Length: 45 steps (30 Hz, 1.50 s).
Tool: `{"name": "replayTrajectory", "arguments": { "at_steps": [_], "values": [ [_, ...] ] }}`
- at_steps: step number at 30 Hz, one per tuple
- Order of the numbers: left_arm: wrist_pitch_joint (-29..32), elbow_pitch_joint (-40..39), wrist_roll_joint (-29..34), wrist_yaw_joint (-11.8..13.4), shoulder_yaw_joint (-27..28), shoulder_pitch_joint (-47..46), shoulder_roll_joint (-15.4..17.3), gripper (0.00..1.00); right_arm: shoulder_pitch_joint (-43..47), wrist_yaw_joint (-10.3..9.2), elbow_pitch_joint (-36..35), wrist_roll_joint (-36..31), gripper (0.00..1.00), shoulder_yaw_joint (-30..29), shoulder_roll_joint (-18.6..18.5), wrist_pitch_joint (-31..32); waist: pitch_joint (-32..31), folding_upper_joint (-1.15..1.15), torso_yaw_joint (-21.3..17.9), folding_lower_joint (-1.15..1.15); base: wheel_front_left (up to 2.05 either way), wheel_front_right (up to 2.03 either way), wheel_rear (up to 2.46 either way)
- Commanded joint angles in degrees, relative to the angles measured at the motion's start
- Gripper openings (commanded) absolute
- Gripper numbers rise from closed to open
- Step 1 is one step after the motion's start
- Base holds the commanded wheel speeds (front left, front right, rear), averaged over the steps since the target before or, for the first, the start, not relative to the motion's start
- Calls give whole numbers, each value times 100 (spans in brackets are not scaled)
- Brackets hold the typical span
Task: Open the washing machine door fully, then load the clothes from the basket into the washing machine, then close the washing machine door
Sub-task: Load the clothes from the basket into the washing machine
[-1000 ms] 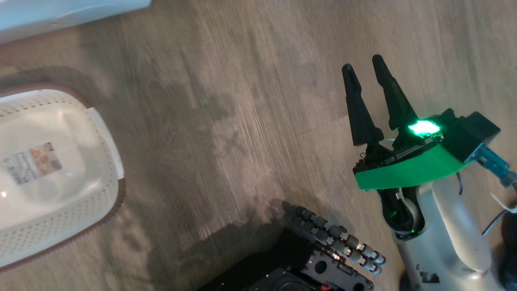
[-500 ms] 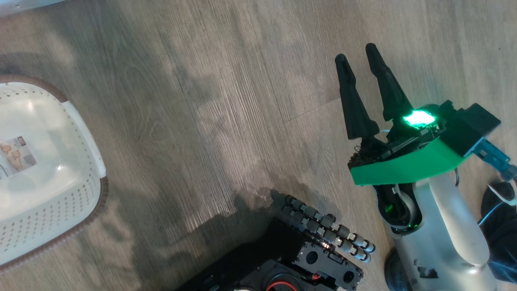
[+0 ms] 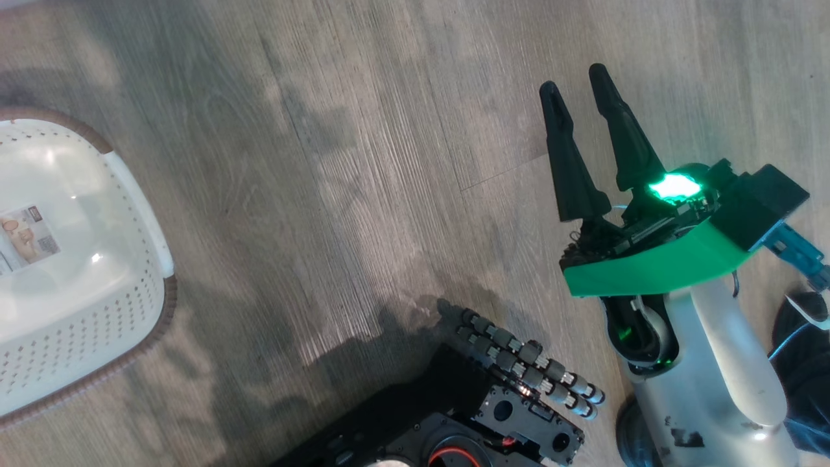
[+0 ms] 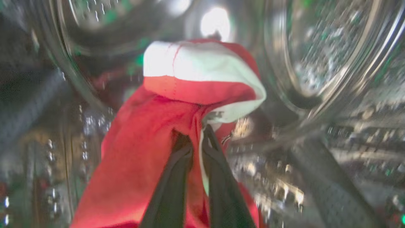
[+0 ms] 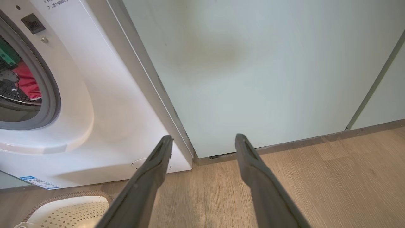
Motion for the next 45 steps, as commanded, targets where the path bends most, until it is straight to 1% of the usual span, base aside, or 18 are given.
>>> {"name": "replayTrajectory", "arguments": {
  "at_steps": [1, 5, 6, 7, 8, 11, 17, 20, 26, 33, 38, 39, 43, 44, 45],
  "values": [
    [98, -103, -25, -35, -12, 4, 153, 0, 158, 0, -185, 52, 100, 42, -33, -52, 8, 0, 10, 0, 0, 0, 0],
    [529, 245, -120, -193, -75, 109, 152, 0, 146, 0, -195, 48, 100, 42, -33, -52, 39, 0, 38, 0, 0, 0, 0],
    [675, 327, -130, -231, -115, 81, 147, 15, 136, 0, -197, 44, 100, 43, -33, -52, 61, 0, 49, 0, 0, 0, 0],
    [735, 364, -123, -228, -137, 68, 145, 59, 128, 0, -197, 44, 100, 44, -33, -52, 71, 0, 54, 0, 0, 0, 0],
    [760, 379, -118, -233, -157, 49, 140, 100, 119, 0, -194, 44, 100, 47, -33, -52, 80, 0, 57, 0, 0, 0, 0],
    [838, 437, -101, -263, -223, 9, 132, 100, 89, 0, -178, 57, 100, 60, -33, -52, 88, 0, 61, 0, 0, 0, 0],
    [835, 449, -129, -227, -255, 43, 146, 100, -3, 0, -122, 64, 100, 106, -33, -52, 21, 0, 58, 0, 0, 0, 0],
    [703, 394, -208, -167, -208, 224, 123, 100, -35, 0, -94, 32, 100, 103, -33, -52, -61, 0, 113, 0, 0, 0, 0],
    [235, 66, -444, -21, -38, 783, 12, 100, -20, 0, -71, -108, 100, 28, -33, -52, -269, 0, 300, 0, 0, 0, 0],
    [-368, -730, -735, 273, 234, 1727, -98, 100, 72, 0, -67, -343, 100, -127, -33, -52, -498, 0, 533, 0, 0, 0, 0],
    [-570, -1611, -808, 482, 293, 2538, -133, 100, 140, 0, -63, -482, 100, -212, -33, -52, -671, 0, 683, 0, 0, 0, 0],
    [-570, -1611, -808, 482, 293, 2538, -133, 100, 140, 0, -63, -482, 100, -212, -33, -52, -671, 0, 683, 0, 0, 0, 0],
    [-584, -2367, -871, 726, 362, 3236, -149, 100, 193, 0, -41, -575, 100, -275, -33, -52, -825, 0, 796, 0, 0, 0, 0],
    [-590, -2745, -916, 855, 410, 3645, -162, 100, 217, 0, -15, -617, 100, -308, -33, -52, -920, 0, 855, 0, 0, 0, 0],
    [-583, -2932, -919, 912, 414, 3859, -159, 100, 232, 0, -8, -640, 100, -324, -33, -52, -973, 0, 886, 0, 0, 0, 0]
  ]
}}
